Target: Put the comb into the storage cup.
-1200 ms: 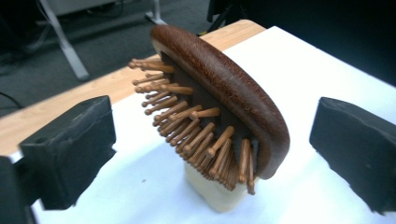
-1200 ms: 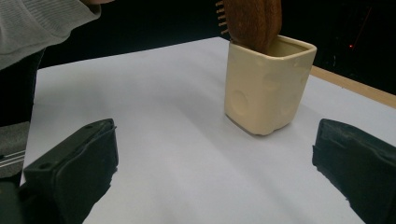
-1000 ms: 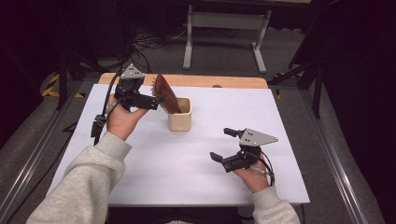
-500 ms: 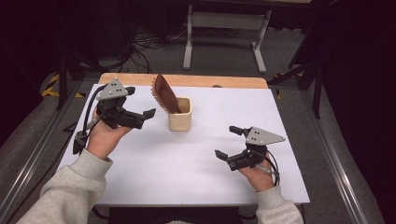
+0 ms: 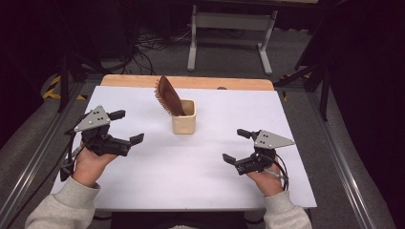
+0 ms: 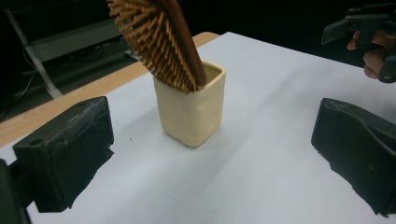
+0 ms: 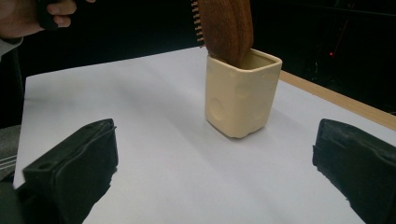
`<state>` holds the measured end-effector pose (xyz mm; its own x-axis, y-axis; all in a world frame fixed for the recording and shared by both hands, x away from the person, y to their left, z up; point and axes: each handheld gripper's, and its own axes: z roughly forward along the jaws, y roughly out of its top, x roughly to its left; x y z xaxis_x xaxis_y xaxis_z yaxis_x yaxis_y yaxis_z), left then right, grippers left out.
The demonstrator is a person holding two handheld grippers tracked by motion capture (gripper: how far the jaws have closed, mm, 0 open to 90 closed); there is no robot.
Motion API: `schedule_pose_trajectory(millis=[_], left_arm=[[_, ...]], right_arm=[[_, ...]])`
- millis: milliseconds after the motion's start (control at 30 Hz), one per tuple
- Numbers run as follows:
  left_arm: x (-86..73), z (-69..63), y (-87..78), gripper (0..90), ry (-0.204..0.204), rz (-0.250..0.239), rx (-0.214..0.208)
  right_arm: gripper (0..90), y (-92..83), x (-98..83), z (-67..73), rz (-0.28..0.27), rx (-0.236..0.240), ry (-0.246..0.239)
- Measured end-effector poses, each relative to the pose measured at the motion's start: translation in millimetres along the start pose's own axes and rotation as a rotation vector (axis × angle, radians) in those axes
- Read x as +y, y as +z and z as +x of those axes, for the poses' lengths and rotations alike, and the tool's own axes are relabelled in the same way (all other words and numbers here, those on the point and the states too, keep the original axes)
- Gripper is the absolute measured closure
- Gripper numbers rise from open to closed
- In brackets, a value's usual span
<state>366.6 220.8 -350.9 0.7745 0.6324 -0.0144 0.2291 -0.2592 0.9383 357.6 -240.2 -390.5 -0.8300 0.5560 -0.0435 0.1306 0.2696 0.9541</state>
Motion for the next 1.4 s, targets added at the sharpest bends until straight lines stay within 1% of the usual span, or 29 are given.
schedule_pose_trajectory(millis=[133, 267, 367, 433, 467, 500, 633, 767, 867, 900, 967, 1033, 1067, 1100, 1200, 1233, 1300, 1333, 1400], left_arm=[[-16.9, 1.7, -4.6, 0.2, -0.012, -0.03, -0.004], [-35.1, 1.9, -7.1, 0.3, -0.02, -0.038, -0.004], [-47.6, 2.9, -8.2, 0.3, -0.036, -0.039, -0.002], [-58.8, 3.3, -7.8, 0.3, -0.045, -0.045, -0.003], [-63.8, 3.1, -7.1, 0.2, -0.06, -0.042, -0.001], [-68.1, 4.1, -7.0, 0.3, -0.056, -0.034, 0.007], [-83.3, 6.3, -6.7, 0.3, -0.092, -0.036, 0.006], [-95.7, 6.9, -5.7, 0.3, -0.097, -0.024, 0.004], [-99.6, 6.9, -5.3, 0.2, -0.086, -0.016, 0.002], [-104.3, 7.0, -5.9, 0.3, -0.081, -0.02, 0.003], [-109.9, 6.6, -6.4, 0.3, -0.103, -0.038, 0.0], [-115.2, 5.3, -6.3, 0.3, -0.108, -0.052, 0.016], [-117.4, 4.8, -5.2, 0.3, -0.112, -0.054, 0.012], [-118.1, 4.7, -3.7, 0.3, -0.117, -0.04, 0.005], [-118.5, 4.8, -2.5, 0.3, -0.11, -0.029, 0.002], [-118.6, 4.9, -2.3, 0.2, -0.121, -0.026, -0.013], [-118.5, 4.7, -2.8, 0.1, -0.127, -0.031, -0.018], [-118.2, 3.4, -3.9, 0.1, -0.13, -0.044, -0.009], [-118.0, 3.8, -4.5, 0.1, -0.128, -0.046, -0.005]], right_arm=[[0.6, -0.8, -2.2, 0.7, 0.0, 0.003, -0.004], [0.5, -1.7, -4.7, 0.8, 0.002, 0.002, -0.003], [0.5, -2.1, -6.8, 1.2, 0.005, 0.0, -0.005], [0.5, -2.4, -8.3, 1.3, 0.009, -0.002, -0.005], [0.5, -2.7, -9.3, 1.1, 0.008, 0.001, -0.001], [0.5, -2.8, -10.0, 0.9, 0.009, 0.0, 0.0], [0.5, -2.8, -13.3, 1.2, 0.011, -0.004, -0.001], [0.5, -3.4, -18.7, 0.7, 0.018, -0.014, 0.003], [0.5, -3.9, -22.0, -0.1, 0.025, -0.016, 0.011], [0.5, -4.2, -23.0, -0.3, 0.024, -0.015, 0.014], [0.5, -4.3, -24.3, 0.1, 0.025, -0.018, 0.012], [0.5, -4.1, -26.1, 0.7, 0.022, -0.015, 0.011], [0.5, -4.1, -27.3, 1.0, 0.022, -0.015, 0.013], [0.5, -4.0, -28.6, 1.3, 0.025, -0.017, 0.013], [0.5, -4.4, -33.6, 1.5, 0.034, -0.013, 0.022], [0.6, -4.8, -35.2, 1.7, 0.034, -0.015, 0.024], [0.5, -5.3, -36.0, 1.7, 0.034, -0.016, 0.025], [0.5, -5.7, -36.7, 1.5, 0.03, -0.014, 0.028], [0.5, -5.6, -36.8, 1.4, 0.026, -0.012, 0.031]])
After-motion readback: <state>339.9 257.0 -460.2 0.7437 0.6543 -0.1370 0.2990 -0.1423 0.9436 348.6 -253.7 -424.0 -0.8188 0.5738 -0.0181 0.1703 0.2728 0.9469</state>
